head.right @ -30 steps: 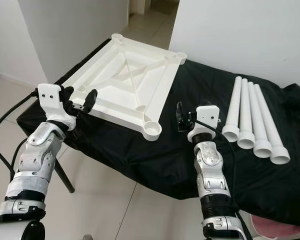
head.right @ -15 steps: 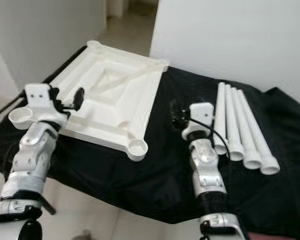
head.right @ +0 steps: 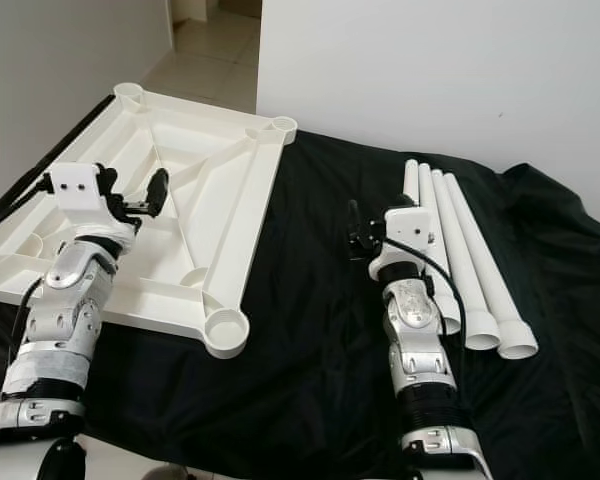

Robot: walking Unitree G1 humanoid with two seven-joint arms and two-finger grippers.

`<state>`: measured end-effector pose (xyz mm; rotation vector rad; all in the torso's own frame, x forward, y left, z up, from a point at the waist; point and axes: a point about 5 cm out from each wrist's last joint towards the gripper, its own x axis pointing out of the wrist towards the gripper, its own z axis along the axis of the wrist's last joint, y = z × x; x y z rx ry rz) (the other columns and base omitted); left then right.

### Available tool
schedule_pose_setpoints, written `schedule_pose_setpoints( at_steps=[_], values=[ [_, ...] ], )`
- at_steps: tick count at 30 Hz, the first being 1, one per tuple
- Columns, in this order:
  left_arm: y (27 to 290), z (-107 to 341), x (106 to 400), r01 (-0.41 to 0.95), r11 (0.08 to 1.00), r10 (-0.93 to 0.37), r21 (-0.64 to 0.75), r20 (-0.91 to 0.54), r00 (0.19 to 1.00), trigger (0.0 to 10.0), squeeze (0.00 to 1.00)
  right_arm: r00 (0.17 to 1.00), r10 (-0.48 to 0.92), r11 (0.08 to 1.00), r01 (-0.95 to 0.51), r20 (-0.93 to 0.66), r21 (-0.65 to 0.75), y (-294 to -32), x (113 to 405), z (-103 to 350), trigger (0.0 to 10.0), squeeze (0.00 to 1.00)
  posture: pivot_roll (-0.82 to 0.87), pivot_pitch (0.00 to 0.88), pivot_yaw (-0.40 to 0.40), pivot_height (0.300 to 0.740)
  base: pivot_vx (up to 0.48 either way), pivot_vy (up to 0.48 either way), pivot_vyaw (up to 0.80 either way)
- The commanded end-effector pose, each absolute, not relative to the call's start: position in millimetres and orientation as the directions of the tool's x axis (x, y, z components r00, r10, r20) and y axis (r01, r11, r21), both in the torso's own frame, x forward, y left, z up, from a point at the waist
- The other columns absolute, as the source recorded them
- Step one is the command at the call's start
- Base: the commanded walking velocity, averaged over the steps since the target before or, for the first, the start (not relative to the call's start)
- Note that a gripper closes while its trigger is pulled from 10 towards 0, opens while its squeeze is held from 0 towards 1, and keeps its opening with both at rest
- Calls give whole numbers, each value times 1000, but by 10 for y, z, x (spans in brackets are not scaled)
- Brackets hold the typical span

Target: Building children table

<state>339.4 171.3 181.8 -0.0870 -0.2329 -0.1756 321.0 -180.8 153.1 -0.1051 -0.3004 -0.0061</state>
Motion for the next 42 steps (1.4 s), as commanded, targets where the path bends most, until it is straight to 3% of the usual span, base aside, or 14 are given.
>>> schedule_pose_setpoints(
  at_steps=[1,16,27,42],
  values=[
    [1704,1764,3394,180,982,-163,-64,212,964,10000,0,961,-28,994,55,274,-91,-1858,3211,1491,10000,0,51,0,-82,740,0,0,0],
    [1617,1766,3394,251,967,-237,-43,202,950,10000,0,947,-205,973,224,248,-51,-2067,3144,1431,10000,0,10,0,-30,740,0,0,0],
    [1427,1769,3510,323,945,-311,-39,184,932,10000,0,938,-201,972,227,282,-62,-2044,3011,1453,10000,0,-92,0,51,740,0,0,0],
    [1447,1761,3504,346,937,-333,-51,173,927,10000,0,940,-171,977,200,296,-69,-1963,2985,1474,10000,0,-87,0,39,740,0,0,0]
  ],
)
